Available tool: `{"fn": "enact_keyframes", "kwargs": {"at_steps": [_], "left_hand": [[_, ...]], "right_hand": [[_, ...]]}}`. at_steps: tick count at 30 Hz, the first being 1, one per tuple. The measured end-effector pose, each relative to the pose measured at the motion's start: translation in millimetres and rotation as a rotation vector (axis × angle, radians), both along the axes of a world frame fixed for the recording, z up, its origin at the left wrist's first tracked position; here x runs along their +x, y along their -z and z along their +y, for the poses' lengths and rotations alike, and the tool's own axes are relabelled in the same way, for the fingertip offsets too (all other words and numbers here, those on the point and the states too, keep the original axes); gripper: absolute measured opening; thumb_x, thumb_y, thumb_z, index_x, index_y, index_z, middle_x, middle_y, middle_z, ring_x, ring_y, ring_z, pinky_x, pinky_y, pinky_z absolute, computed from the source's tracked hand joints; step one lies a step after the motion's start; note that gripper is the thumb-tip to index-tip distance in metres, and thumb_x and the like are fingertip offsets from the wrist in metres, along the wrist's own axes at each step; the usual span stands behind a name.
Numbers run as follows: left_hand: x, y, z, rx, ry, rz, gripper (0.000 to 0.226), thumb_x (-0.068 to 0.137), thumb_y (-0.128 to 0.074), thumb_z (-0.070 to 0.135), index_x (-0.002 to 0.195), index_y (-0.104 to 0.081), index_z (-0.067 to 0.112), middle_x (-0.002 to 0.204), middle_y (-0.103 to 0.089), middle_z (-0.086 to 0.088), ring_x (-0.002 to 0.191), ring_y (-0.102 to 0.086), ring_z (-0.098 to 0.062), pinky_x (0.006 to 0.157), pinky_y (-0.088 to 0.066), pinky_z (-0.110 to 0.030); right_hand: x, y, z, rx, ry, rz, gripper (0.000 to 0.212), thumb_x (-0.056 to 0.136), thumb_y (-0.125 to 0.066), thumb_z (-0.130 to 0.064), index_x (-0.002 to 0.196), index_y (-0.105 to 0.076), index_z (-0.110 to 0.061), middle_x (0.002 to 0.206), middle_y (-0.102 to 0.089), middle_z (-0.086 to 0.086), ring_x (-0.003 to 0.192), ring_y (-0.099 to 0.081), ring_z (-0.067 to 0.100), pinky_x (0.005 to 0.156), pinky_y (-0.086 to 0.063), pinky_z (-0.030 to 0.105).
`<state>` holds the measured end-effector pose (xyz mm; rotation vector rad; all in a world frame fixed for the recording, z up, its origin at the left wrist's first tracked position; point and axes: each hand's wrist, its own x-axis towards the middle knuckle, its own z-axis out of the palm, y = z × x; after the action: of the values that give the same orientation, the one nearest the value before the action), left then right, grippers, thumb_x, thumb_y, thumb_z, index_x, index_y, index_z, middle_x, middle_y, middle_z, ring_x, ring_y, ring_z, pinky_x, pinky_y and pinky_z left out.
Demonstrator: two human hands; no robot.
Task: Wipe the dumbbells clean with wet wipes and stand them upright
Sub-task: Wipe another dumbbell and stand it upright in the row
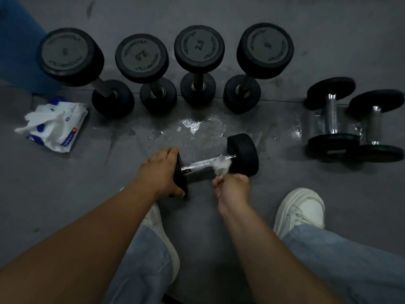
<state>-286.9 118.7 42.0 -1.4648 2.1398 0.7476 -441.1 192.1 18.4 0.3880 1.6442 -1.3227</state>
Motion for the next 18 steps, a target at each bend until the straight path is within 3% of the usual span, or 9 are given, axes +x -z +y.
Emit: {"fn": "enact_keyframes", "kwargs": {"at_steps": [2,4,6,7,9,11,15,18], "left_hand": [[1.0,1.6,-1.5,0.001,0.009,-0.011,0.13,0.05,-0.088,0.055,0.152,-0.015,0.02,0.154,-0.027,-0.002,0.138,-0.035,-0.027,0.108,-0.036,-0.04],[2.5,2.4,-2.3,0.005,0.009,-0.013,0.13,0.05,-0.088,0.056,0.152,-0.015,0.02,0.153,-0.028,-0.002,0.138,-0.035,-0.026,0.109,-0.037,-0.04],[1.9,1.6,-4.5,0.0,0.019,-0.017,0.13,0.05,-0.088,0.055,0.152,-0.016,0.019,0.153,-0.03,-0.002,0.137,-0.036,-0.027,0.108,-0.036,-0.039],[2.2,1.4,-4.4,0.0,0.015,-0.018,0.13,0.051,-0.088,0.055,0.152,-0.015,0.019,0.152,-0.03,-0.002,0.137,-0.036,-0.027,0.107,-0.036,-0.039],[2.7,1.1,-5.1,0.002,0.014,-0.015,0.13,0.051,-0.088,0.055,0.153,-0.015,0.019,0.152,-0.031,-0.002,0.137,-0.037,-0.026,0.106,-0.036,-0.038],[2.2,1.2,-6.1,0.003,0.019,-0.017,0.131,0.051,-0.089,0.056,0.153,-0.015,0.019,0.151,-0.032,-0.003,0.137,-0.037,-0.026,0.106,-0.036,-0.038],[2.1,-1.1,-7.6,0.01,0.008,-0.026,0.132,0.05,-0.089,0.056,0.153,-0.014,0.02,0.151,-0.032,-0.003,0.137,-0.037,-0.027,0.107,-0.034,-0.039],[2.2,-1.2,-6.0,-0.001,0.009,-0.024,0.134,0.049,-0.088,0.057,0.154,-0.013,0.02,0.151,-0.031,-0.003,0.138,-0.036,-0.026,0.109,-0.033,-0.039]], "right_hand": [[-5.5,-9.2,8.3,-0.052,-0.508,0.476,0.028,0.089,-0.042,0.004,0.079,-0.053,-0.02,0.085,-0.055,0.013,0.056,-0.058,0.011,0.054,-0.053,0.031],[-21.1,-18.6,-1.3,-0.036,-1.05,0.995,0.025,0.087,-0.047,-0.005,0.079,-0.057,-0.027,0.097,-0.054,0.01,0.078,-0.06,0.022,0.069,-0.052,0.04],[-33.9,-22.4,-9.3,0.154,-1.509,1.626,0.024,0.086,-0.048,-0.011,0.101,-0.065,-0.019,0.103,-0.056,0.008,0.09,-0.057,0.028,0.075,-0.044,0.039],[-35.7,-22.5,-9.8,0.229,-1.709,1.807,0.031,0.089,-0.045,-0.014,0.114,-0.063,-0.014,0.11,-0.056,0.009,0.1,-0.055,0.029,0.081,-0.042,0.04],[-38.2,-16.1,-5.0,0.337,-2.076,1.889,0.048,0.096,-0.035,-0.019,0.14,-0.041,-0.001,0.133,-0.045,0.014,0.125,-0.039,0.033,0.101,-0.032,0.044],[-42.6,-14.6,-8.1,0.393,-2.199,1.911,0.056,0.099,-0.03,-0.022,0.148,-0.02,0.004,0.146,-0.031,0.017,0.136,-0.025,0.034,0.113,-0.018,0.049],[-46.3,-20.0,-21.2,0.403,-2.216,1.874,0.058,0.097,-0.033,-0.022,0.148,-0.021,0.003,0.152,-0.025,0.02,0.138,-0.022,0.034,0.116,-0.003,0.054],[-50.6,-26.4,-1.2,0.431,-2.289,1.855,0.058,0.096,-0.032,-0.021,0.147,-0.024,0.004,0.15,-0.031,0.021,0.14,-0.02,0.035,0.115,-0.011,0.052]]}}
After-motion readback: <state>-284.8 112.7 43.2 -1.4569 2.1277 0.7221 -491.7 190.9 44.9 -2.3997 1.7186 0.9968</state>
